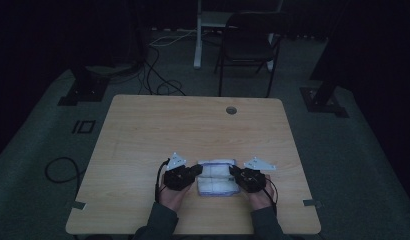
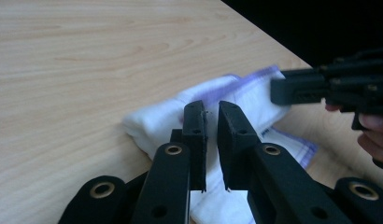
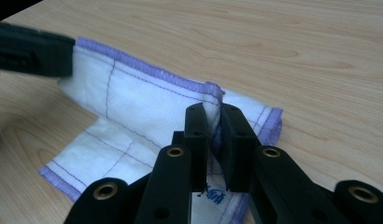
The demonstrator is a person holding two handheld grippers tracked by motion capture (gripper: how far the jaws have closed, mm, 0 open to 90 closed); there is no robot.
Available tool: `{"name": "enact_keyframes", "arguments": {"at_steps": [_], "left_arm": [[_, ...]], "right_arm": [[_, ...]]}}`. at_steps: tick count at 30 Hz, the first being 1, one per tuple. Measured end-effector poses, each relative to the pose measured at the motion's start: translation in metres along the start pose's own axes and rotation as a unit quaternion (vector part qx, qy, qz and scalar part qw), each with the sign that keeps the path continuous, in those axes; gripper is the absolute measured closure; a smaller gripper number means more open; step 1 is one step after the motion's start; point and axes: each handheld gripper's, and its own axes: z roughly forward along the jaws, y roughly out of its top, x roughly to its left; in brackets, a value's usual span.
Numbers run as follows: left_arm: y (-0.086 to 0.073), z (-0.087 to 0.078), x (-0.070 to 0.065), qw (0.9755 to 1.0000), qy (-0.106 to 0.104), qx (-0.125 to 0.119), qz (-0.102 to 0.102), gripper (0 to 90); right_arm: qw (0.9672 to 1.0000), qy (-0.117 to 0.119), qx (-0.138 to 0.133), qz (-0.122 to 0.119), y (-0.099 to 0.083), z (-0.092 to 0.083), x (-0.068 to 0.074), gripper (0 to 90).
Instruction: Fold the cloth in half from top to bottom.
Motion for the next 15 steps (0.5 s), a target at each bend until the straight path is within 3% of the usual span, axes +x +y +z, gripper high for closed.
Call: {"name": "enact_keyframes", "arguments": {"at_steps": [5, 10, 15], "left_arm": [[0.011, 0.003, 0.007, 1.0000, 0.009, -0.001, 0.001, 82.2], [0.018, 0.017, 0.009, 0.9997, 0.012, 0.017, 0.010, 82.0], [0.014, 0.029, 0.008, 0.9991, 0.011, 0.039, 0.016, 81.9]], "right_arm": [[1.0000, 0.000, 0.006, -0.003, -0.002, 0.000, 0.000, 82.6], [0.9999, 0.003, 0.011, -0.006, -0.004, 0.001, 0.001, 82.0], [0.9999, 0.000, 0.011, -0.002, -0.006, -0.001, 0.000, 76.3]]}}
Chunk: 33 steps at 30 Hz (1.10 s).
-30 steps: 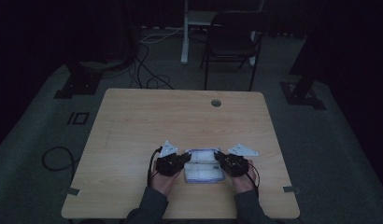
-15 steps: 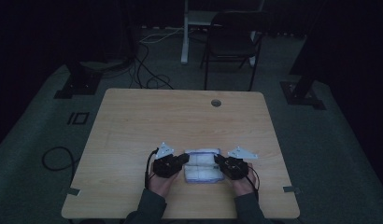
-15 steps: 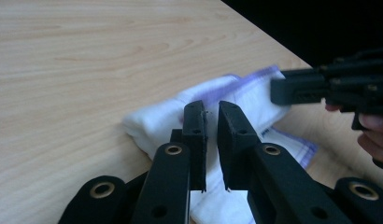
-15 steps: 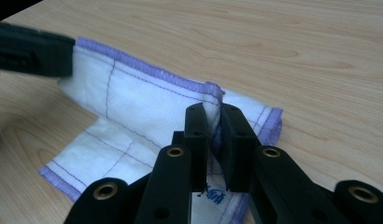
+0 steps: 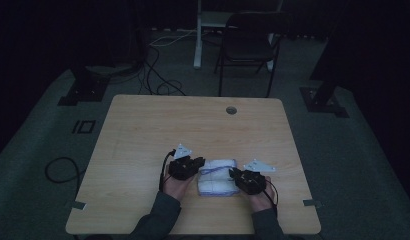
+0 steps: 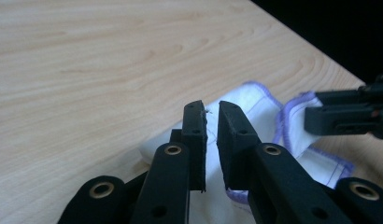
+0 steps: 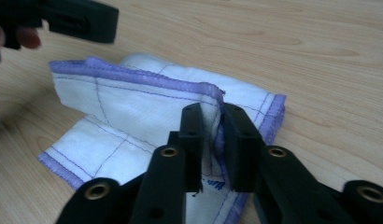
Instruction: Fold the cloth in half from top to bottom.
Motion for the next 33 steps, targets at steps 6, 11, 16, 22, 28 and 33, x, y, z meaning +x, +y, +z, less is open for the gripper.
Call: {"name": "enact_keyframes", "arguments": {"at_steps": [6, 11, 16, 22, 28, 33], "left_arm": [[-0.012, 0.000, -0.004, 0.9999, -0.009, 0.011, -0.007, 81.8], [-0.025, -0.006, -0.010, 0.9997, -0.018, 0.014, -0.005, 81.3], [-0.035, -0.010, -0.012, 0.9995, -0.024, 0.018, -0.012, 81.3], [-0.042, -0.012, -0.015, 0.9994, -0.024, 0.025, -0.006, 81.2], [-0.048, -0.014, -0.019, 0.9993, -0.024, 0.029, 0.001, 80.8], [-0.049, -0.018, -0.020, 0.9994, -0.020, 0.027, 0.007, 77.8]], "right_arm": [[0.9999, -0.011, 0.001, 0.004, -0.001, -0.003, -0.003, 67.1], [0.9998, -0.014, -0.009, 0.007, 0.000, -0.008, -0.004, 64.9], [0.9995, -0.019, -0.020, 0.013, 0.002, -0.011, -0.006, 64.0], [0.9986, -0.032, -0.035, 0.022, 0.006, -0.017, -0.013, 63.8], [0.9986, -0.039, -0.030, 0.022, 0.005, -0.018, -0.020, 63.5], [0.9987, -0.042, -0.021, 0.022, 0.003, -0.016, -0.027, 62.3]]}}
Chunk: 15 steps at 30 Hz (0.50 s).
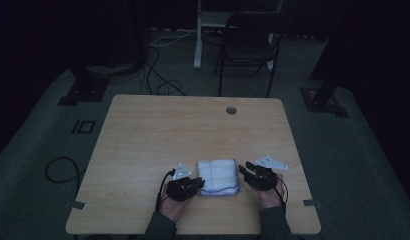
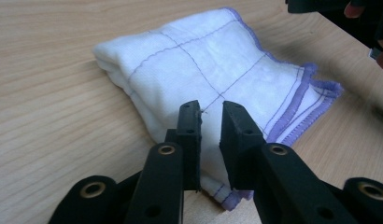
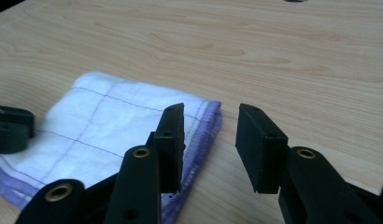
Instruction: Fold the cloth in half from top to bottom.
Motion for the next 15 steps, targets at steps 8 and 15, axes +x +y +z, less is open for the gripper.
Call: {"name": "enact_keyframes", "arguments": {"at_steps": [8, 15], "left_arm": [[0.008, -0.013, 0.016, 0.9993, 0.035, -0.007, 0.012, 73.9], [0.010, -0.018, 0.041, 0.9968, 0.076, 0.010, 0.021, 70.0]], "right_arm": [[0.9998, -0.009, 0.015, -0.006, -0.002, 0.008, -0.011, 61.7], [0.9996, -0.014, 0.024, -0.006, -0.003, 0.015, -0.020, 61.6]]}}
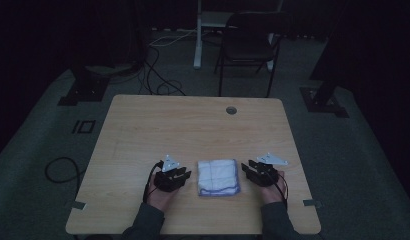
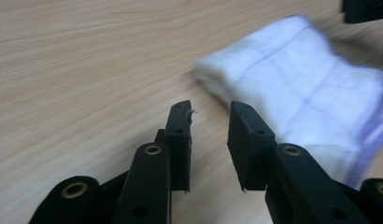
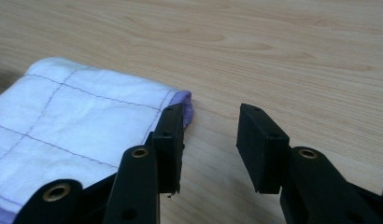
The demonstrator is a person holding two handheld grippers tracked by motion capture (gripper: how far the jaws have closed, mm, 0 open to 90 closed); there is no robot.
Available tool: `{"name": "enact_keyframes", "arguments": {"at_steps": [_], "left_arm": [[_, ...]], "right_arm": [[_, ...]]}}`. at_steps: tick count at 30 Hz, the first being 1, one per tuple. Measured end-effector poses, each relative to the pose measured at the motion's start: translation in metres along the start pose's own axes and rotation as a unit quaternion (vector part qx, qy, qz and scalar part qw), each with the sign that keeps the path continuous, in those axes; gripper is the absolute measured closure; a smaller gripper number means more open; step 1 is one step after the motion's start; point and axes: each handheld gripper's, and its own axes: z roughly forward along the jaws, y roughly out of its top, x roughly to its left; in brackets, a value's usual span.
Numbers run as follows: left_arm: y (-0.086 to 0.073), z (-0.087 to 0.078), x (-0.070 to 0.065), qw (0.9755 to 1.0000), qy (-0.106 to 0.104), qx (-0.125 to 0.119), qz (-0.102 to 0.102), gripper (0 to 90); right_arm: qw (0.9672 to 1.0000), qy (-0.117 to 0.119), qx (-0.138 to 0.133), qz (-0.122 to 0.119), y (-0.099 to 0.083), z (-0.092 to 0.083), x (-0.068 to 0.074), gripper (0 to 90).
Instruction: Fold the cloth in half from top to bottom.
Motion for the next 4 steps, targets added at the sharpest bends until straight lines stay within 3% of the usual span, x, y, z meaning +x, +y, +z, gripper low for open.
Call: {"name": "enact_keyframes", "arguments": {"at_steps": [4], "left_arm": [[-0.0013, -0.0027, 0.0128, 0.9999, 0.016, 0.006, -0.002, 69.2]], "right_arm": [[1.0000, 0.000, 0.003, 0.001, 0.0001, 0.0029, -0.0025, 61.6]]}}
